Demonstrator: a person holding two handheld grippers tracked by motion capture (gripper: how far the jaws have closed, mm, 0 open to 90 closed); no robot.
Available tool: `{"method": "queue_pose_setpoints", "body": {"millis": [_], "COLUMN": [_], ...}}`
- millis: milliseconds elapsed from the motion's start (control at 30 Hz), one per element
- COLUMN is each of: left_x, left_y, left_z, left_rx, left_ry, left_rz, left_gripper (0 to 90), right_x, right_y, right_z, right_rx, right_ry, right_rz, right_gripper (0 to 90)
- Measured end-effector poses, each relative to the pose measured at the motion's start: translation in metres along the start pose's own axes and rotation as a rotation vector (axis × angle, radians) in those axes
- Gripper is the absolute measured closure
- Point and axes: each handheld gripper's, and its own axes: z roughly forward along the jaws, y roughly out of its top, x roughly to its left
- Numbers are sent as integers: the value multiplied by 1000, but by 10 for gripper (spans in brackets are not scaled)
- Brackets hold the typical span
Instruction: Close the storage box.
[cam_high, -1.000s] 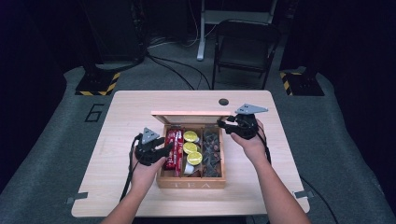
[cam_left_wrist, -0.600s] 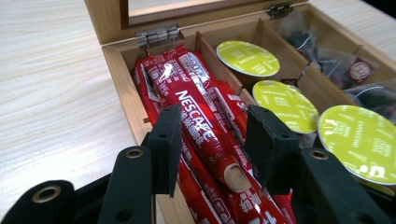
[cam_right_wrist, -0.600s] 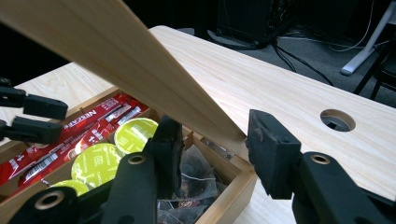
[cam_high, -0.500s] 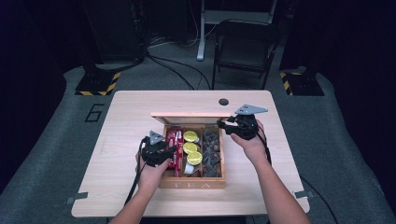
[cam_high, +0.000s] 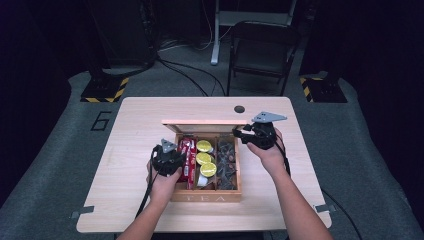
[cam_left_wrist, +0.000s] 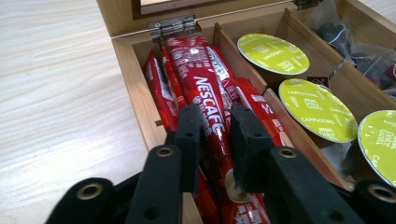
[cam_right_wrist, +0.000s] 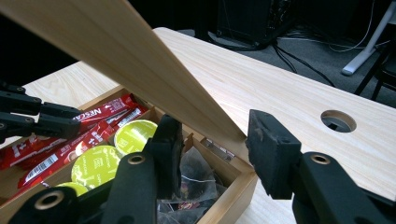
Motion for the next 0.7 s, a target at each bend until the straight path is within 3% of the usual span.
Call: {"method": "queue_pose_setpoints", "body": {"millis": [200, 700], "left_x": [1, 11], "left_y": [1, 0], "left_z": [-3, -19], "left_rx": [-10, -47], "left_ry": [-5, -11], "left_rz": [2, -36], "left_gripper": [818, 830], "right_x": [0, 0], "right_y": [0, 0], "right_z": [0, 0], "right_rx": [0, -1], "right_ry": [-1, 0], "right_rz": [0, 1], "right_gripper": [560, 559]}}
